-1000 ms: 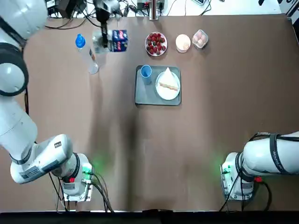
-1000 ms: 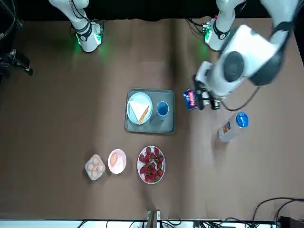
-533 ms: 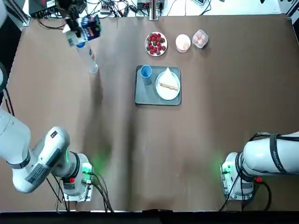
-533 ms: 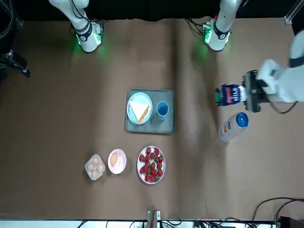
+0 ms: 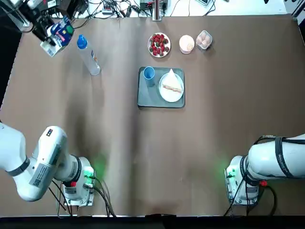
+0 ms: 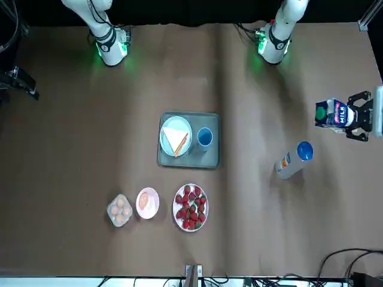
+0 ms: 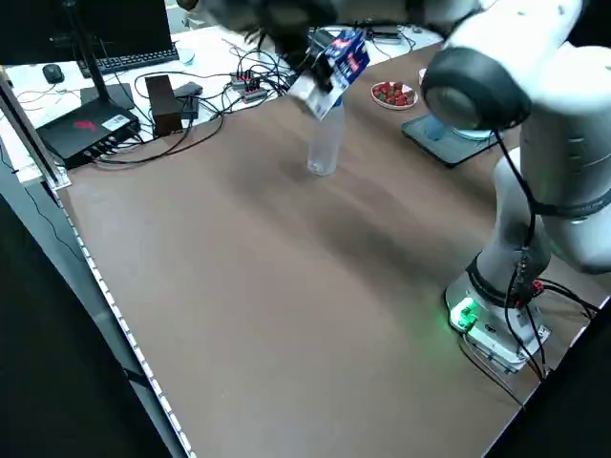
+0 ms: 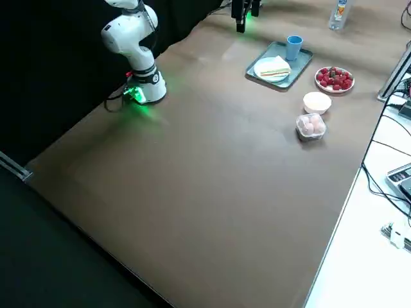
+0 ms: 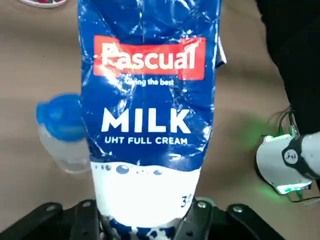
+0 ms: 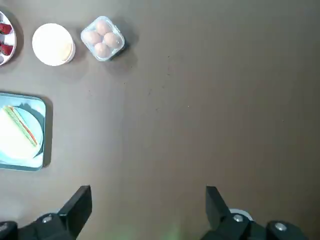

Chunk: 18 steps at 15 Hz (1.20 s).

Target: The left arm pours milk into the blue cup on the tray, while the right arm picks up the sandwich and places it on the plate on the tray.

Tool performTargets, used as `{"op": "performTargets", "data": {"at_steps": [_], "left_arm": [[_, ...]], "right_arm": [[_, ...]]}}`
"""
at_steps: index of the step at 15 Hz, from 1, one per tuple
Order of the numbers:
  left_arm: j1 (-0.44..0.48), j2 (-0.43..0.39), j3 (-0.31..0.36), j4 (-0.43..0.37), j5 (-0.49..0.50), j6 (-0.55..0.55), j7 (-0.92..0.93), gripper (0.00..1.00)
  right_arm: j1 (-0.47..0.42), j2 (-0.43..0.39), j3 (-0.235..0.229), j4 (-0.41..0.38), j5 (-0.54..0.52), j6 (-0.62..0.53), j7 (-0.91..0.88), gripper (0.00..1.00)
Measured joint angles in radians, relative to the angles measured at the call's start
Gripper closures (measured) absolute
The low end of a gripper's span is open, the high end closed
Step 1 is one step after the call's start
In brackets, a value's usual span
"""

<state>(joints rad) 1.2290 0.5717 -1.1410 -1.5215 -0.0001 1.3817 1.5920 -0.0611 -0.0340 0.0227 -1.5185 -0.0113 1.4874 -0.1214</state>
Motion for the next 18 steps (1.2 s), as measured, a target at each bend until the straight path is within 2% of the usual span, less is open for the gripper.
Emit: {"op": "performTargets", "data": {"at_steps": [3, 6, 8, 11, 12, 13, 18], "left_arm": [[0.026, 0.090, 0.109, -0.001, -0.082, 0.000, 0.148, 0.52], [0.032, 0.132, 0.274, -0.002, -0.212, -0.006, 0.348, 0.52], [0.034, 0.163, 0.352, -0.007, -0.276, -0.012, 0.453, 0.52], [0.033, 0.252, 0.405, -0.018, -0.342, -0.013, 0.551, 0.51], [0.026, 0.327, 0.438, -0.022, -0.406, -0.012, 0.610, 0.51], [0.022, 0.361, 0.459, -0.023, -0.435, -0.012, 0.635, 0.51], [-0.008, 0.467, 0.523, -0.023, -0.497, -0.001, 0.670, 0.51]], "right_arm": [[0.000, 0.001, 0.000, 0.000, -0.001, 0.006, 0.000, 0.00], [0.000, 0.001, 0.000, -0.001, -0.002, 0.007, 0.000, 0.00], [0.000, 0.001, 0.000, -0.004, -0.002, 0.009, 0.000, 0.00], [0.000, 0.001, 0.000, -0.014, -0.002, 0.015, 0.000, 0.00], [0.000, 0.001, 0.000, -0.019, -0.003, 0.033, 0.000, 0.00], [0.000, 0.001, -0.001, -0.020, -0.003, 0.037, 0.000, 0.00], [0.000, 0.001, -0.002, -0.020, -0.003, 0.040, 0.000, 0.00]]}}
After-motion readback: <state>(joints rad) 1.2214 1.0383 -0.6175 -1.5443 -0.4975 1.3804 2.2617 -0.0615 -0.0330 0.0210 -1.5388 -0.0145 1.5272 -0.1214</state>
